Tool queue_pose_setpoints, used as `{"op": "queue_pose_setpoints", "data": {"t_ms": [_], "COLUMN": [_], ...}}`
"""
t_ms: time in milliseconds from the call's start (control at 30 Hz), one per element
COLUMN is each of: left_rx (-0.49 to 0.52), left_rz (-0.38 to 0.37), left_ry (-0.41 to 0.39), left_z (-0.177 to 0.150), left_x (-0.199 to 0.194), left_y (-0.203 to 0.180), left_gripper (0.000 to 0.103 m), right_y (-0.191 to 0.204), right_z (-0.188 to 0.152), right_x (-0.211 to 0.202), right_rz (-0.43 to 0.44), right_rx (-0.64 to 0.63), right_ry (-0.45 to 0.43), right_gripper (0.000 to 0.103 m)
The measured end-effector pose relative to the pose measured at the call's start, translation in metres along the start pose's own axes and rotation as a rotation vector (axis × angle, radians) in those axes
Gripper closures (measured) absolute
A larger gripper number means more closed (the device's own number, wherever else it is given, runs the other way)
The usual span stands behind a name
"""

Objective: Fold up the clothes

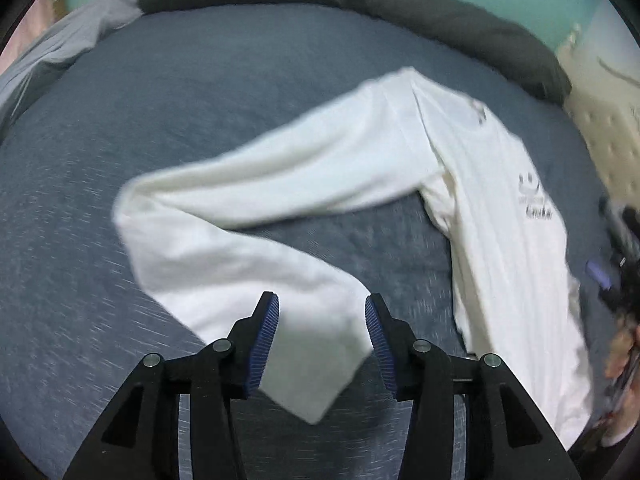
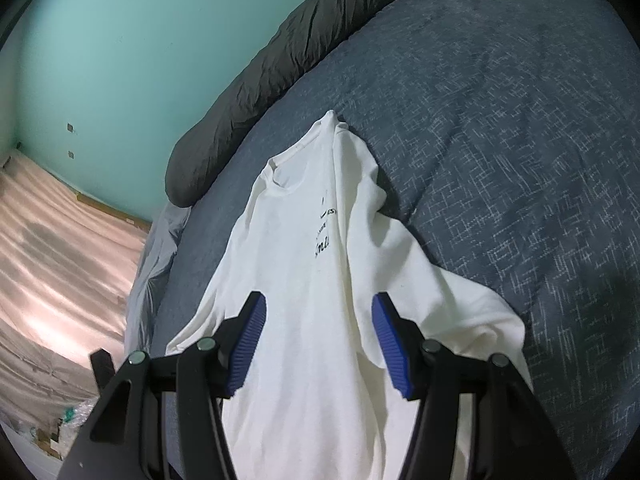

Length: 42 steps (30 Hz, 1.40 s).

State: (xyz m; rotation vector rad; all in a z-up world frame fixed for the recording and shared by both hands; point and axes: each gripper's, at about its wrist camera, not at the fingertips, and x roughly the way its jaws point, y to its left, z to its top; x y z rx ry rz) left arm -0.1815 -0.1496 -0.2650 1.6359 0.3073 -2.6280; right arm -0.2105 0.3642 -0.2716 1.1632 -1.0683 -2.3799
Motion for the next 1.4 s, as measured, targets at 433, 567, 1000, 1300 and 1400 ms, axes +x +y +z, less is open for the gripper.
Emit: {"op": "queue_pose_setpoints", "data": {"t_ms": [433, 567, 1000, 1300, 1400], "left_rx": [0.004, 0.028, -0.056, -0.194, -0.238], "left_rz": [0.050, 0.061, 0.064, 0.181, 0.218], "left_ry": [0.068, 0.066, -0.067, -0.107, -0.119], "left_z": [-0.020, -0.025, -0.019, -0.016, -0.016], "left_x": [0.048, 0.050, -0.043, -0.086, -0.095], "left_y": [-0.032, -0.033, 0.045, 0.143, 0.170], "left_gripper": [0.054, 0.069, 0.095, 0.096, 0.096], "right_y": [-0.004, -0.003, -0.005, -0.001, 0.001], "right_z": [0.004, 0.004, 0.001, -0.003, -0.005], "right_x": [-0.007, -0.005, 0.001, 0.007, 0.011], "right_rz": [0.003, 0.002, -0.002, -0.004, -0.007], "right_rx": [0.015, 0.014, 0.017, 0.009, 0.001], "right_ry": [-0.013, -0.010, 0.004, 0.018, 0.026], "right_gripper": [0.047, 0.047, 0.047, 0.047, 0.047]}}
